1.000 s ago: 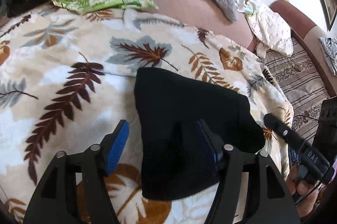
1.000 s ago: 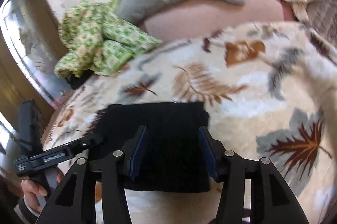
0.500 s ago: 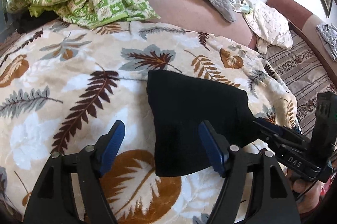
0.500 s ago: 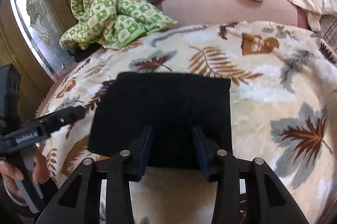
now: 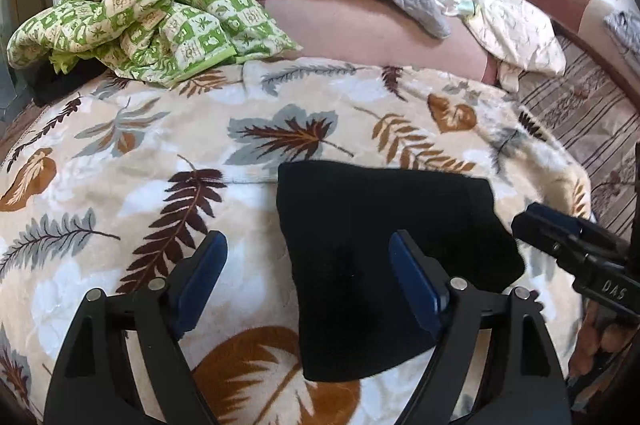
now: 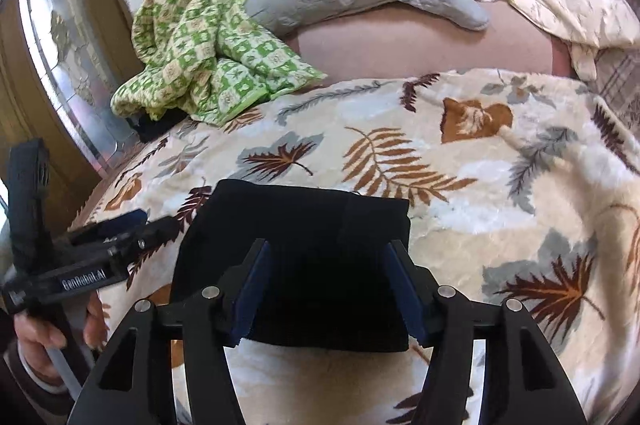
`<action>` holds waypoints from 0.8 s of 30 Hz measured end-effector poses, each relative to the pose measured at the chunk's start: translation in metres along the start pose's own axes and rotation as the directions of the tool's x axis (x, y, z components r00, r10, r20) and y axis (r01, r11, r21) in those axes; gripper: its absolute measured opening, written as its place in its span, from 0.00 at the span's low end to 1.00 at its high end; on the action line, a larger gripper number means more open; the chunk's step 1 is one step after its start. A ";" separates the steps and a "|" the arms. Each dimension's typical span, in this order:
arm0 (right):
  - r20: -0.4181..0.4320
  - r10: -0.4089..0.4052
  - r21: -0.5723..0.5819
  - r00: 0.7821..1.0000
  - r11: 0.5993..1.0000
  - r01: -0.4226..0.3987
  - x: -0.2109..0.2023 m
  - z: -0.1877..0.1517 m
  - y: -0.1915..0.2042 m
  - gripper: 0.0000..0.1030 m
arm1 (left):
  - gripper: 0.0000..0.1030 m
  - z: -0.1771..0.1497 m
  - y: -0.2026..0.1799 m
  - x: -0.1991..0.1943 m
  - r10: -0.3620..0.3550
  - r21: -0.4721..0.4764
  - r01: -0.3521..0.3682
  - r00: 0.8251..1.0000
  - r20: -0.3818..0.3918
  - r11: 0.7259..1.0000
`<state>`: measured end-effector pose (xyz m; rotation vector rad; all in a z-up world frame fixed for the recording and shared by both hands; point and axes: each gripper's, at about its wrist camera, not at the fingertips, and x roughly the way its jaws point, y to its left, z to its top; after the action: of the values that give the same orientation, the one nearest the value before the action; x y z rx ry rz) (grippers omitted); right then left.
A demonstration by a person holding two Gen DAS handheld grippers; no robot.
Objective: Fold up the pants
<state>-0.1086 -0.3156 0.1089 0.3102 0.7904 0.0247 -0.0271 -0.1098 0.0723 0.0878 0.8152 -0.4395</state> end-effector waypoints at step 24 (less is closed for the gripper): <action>-0.036 -0.031 -0.017 0.999 0.999 0.030 0.037 0.000 0.004 0.59 | 0.81 0.005 0.003 0.032 0.054 -0.029 -0.055 0.998 -0.010 0.998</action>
<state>-0.0821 -0.3068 0.0847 0.2828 0.8306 0.0085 -0.0029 -0.1196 0.0523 0.0843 0.8259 -0.3757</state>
